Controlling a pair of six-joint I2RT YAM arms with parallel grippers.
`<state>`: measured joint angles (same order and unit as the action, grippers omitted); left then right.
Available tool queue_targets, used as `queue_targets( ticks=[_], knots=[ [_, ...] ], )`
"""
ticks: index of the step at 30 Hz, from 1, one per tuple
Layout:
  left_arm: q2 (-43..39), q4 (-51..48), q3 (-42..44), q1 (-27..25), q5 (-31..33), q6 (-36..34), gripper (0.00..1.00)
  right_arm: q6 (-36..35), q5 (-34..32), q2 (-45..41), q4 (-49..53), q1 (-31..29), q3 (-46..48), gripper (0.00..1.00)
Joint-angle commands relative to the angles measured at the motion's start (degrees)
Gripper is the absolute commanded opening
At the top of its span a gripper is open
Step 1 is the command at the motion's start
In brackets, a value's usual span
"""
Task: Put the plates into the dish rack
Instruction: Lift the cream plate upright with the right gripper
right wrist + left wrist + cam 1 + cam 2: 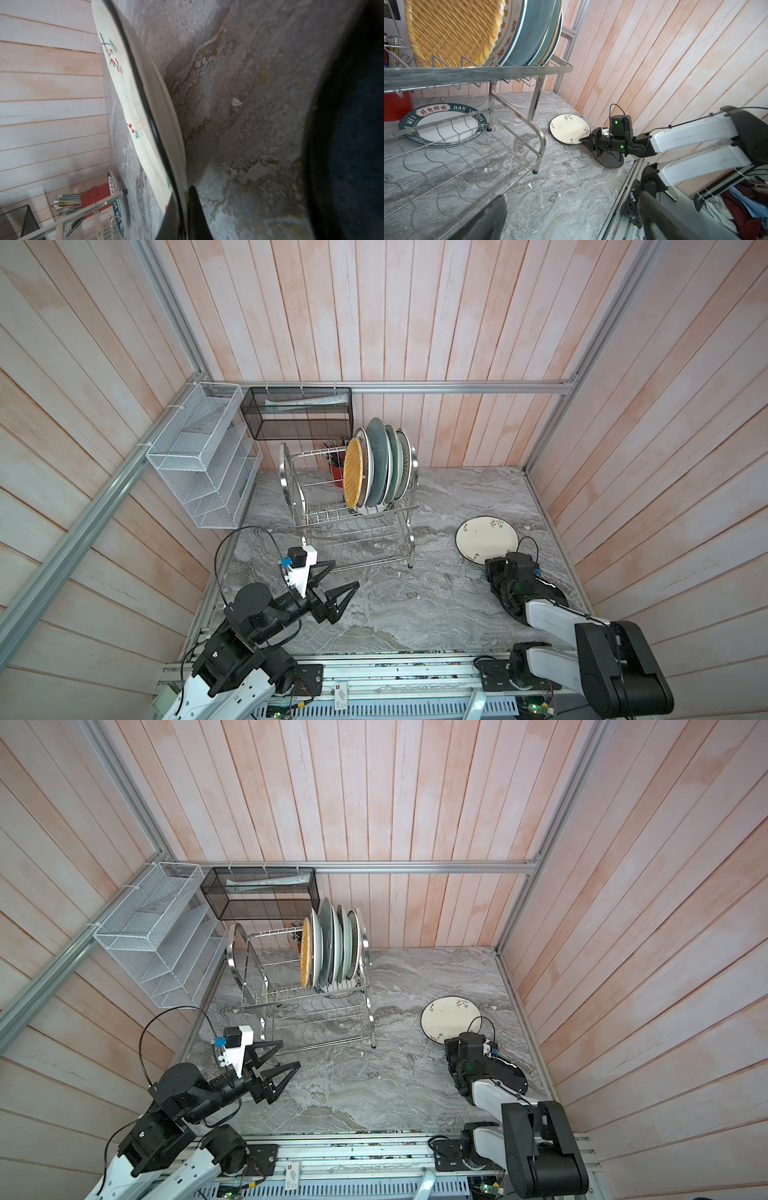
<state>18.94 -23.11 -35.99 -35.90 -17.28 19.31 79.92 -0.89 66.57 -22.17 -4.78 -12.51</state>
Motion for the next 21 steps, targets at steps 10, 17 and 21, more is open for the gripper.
queue_targets(
  ticks=[10, 17, 21],
  knots=[
    [0.3, 2.0, 1.4, 0.3, 1.2, 0.5, 1.0, -14.4, 11.6, -9.8, 4.5, 0.6, -3.5, 0.0],
    [1.8, 6.1, 2.4, 0.3, -3.2, 2.8, 0.99, -17.0, 18.7, -14.3, 7.9, 0.8, -5.5, 0.0],
    [3.6, 11.1, 3.7, 0.3, -5.7, 5.5, 0.98, -17.7, 22.2, -16.8, 11.2, 1.1, -7.0, 0.0]
  ],
)
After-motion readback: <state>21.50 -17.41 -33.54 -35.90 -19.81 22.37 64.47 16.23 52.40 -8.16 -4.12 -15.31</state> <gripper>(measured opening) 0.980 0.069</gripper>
